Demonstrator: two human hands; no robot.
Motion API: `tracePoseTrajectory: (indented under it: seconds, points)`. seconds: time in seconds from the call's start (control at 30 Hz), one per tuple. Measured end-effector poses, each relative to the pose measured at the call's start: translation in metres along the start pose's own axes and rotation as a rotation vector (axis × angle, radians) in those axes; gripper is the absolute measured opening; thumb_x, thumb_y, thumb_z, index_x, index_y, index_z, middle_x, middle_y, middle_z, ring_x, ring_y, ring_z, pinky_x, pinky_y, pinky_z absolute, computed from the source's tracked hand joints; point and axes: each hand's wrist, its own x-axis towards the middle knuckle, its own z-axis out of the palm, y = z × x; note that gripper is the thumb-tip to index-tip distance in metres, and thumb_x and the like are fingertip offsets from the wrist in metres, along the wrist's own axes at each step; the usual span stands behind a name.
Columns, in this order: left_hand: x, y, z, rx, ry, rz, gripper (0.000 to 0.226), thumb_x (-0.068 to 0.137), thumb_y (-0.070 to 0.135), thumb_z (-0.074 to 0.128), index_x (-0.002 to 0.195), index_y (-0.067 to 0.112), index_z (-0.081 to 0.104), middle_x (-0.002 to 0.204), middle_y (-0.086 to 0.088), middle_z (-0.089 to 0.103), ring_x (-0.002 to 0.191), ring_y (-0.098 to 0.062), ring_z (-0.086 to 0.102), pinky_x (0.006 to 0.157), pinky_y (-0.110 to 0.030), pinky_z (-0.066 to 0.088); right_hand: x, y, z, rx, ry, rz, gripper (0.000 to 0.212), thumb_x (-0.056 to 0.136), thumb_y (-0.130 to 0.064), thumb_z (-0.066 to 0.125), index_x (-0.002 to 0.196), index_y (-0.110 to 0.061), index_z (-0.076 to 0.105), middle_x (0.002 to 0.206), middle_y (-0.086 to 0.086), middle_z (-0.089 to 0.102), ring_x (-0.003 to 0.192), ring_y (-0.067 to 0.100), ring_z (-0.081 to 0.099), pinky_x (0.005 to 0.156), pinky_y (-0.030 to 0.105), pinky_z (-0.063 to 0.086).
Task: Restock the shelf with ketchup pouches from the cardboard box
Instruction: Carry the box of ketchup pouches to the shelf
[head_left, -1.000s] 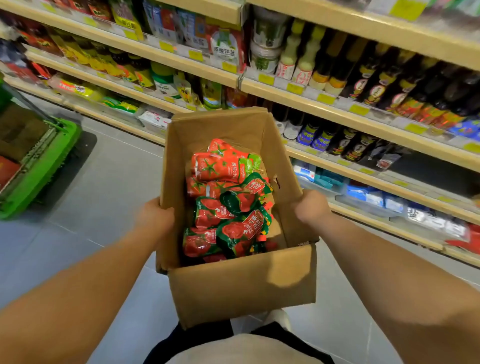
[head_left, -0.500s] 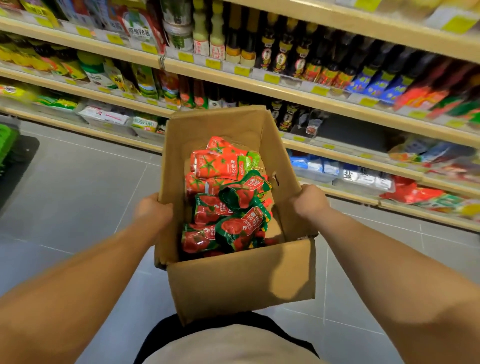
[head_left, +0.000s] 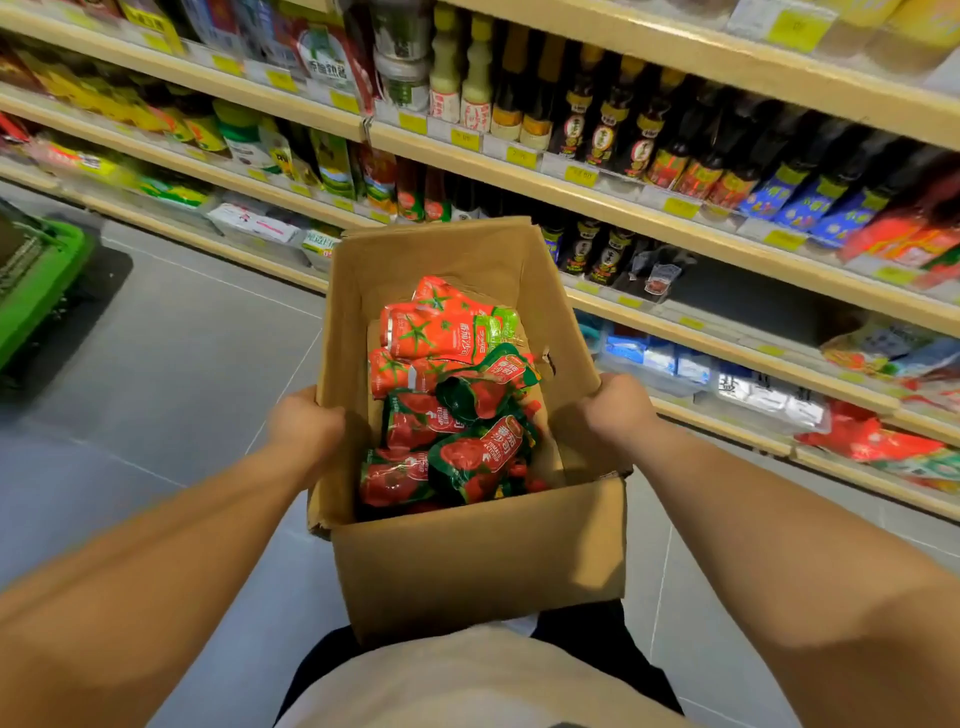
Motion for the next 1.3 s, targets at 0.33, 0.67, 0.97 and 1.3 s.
tracePoseTrajectory:
  seconds: [0.33,0.67,0.97,1.3]
  points:
    - [-0.068,-0.004,0.050,-0.092,0.248,-0.224,0.029,0.085,0.016,0.057,0.114,0.012,0.062,0.096,-0.017,0.066,0.084,-0.038,0.062,0.077,-0.043,0.055,0.063,-0.014,-0.050,-0.302,-0.151,-0.191,0.012,0.087,-0.008,0.051,0.097,-0.006,0.058,0.092,0.011,0.056,0.080,0.024,0.052,0.056,0.026,0.037]
    - [-0.117,-0.031,0.086,-0.241,0.366,-0.419,0.032,0.085,0.018,0.058,0.117,0.014,0.060,0.102,-0.018,0.067,0.089,-0.040,0.062,0.083,-0.048,0.054,0.090,-0.015,-0.040,-0.494,-0.230,-0.458,0.014,0.087,-0.015,0.049,0.091,-0.005,0.057,0.078,0.005,0.053,0.064,0.017,0.048,0.047,0.023,0.029]
    - [-0.088,-0.063,0.113,-0.352,0.376,-0.514,0.032,0.087,0.015,0.055,0.118,0.012,0.060,0.102,-0.017,0.066,0.088,-0.037,0.061,0.083,-0.045,0.053,0.135,-0.017,0.015,-0.470,-0.297,-0.535,0.017,0.082,-0.021,0.055,0.095,-0.010,0.057,0.088,0.009,0.057,0.074,0.023,0.051,0.051,0.025,0.034]
    - [0.001,-0.093,0.214,-0.354,0.414,-0.586,0.032,0.086,0.018,0.056,0.117,0.014,0.061,0.107,-0.017,0.066,0.094,-0.039,0.062,0.085,-0.047,0.053,0.263,-0.003,0.091,-0.564,-0.360,-0.607,0.033,0.087,-0.024,0.054,0.115,-0.007,0.057,0.108,0.014,0.061,0.084,0.024,0.053,0.067,0.029,0.040]
